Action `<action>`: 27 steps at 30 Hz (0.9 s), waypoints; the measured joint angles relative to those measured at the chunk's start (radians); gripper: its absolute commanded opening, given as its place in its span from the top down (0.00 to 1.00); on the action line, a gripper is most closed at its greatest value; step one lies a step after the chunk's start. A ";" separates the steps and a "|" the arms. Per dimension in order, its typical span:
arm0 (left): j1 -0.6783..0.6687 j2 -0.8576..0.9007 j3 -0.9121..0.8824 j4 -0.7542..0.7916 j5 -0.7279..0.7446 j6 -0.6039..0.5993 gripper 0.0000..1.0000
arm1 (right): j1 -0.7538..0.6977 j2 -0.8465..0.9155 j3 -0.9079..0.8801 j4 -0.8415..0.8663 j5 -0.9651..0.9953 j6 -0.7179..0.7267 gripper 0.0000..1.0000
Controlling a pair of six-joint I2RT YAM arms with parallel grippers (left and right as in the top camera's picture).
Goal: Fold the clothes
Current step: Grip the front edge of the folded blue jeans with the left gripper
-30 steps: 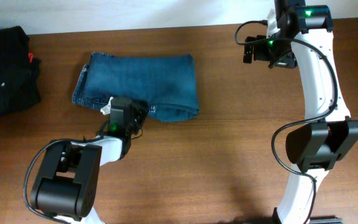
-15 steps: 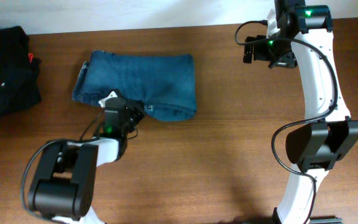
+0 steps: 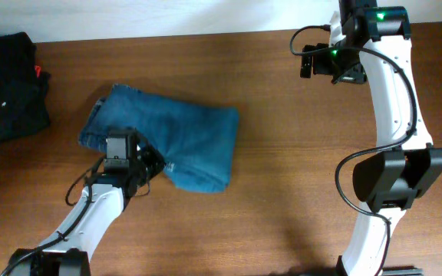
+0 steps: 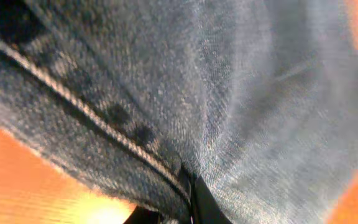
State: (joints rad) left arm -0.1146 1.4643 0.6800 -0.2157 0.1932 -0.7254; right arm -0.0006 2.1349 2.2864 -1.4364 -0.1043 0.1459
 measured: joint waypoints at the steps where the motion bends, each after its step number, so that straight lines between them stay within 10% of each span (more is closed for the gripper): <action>1: 0.000 0.000 -0.002 -0.006 -0.004 0.001 0.99 | 0.000 0.000 0.000 0.000 0.000 0.000 0.01; 6: 0.000 0.019 -0.021 0.034 -0.017 0.000 0.91 | 0.000 0.000 0.000 0.000 0.000 0.000 0.01; 12: 0.000 0.072 -0.023 0.044 -0.025 0.002 0.31 | 0.000 0.000 0.000 0.000 0.000 0.000 0.01; 27: 0.001 0.098 -0.044 0.166 -0.013 -0.050 0.27 | 0.000 0.000 0.000 0.000 0.000 0.000 0.01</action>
State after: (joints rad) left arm -0.1135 1.5627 0.6361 -0.0494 0.1802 -0.7757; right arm -0.0006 2.1349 2.2864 -1.4364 -0.1043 0.1455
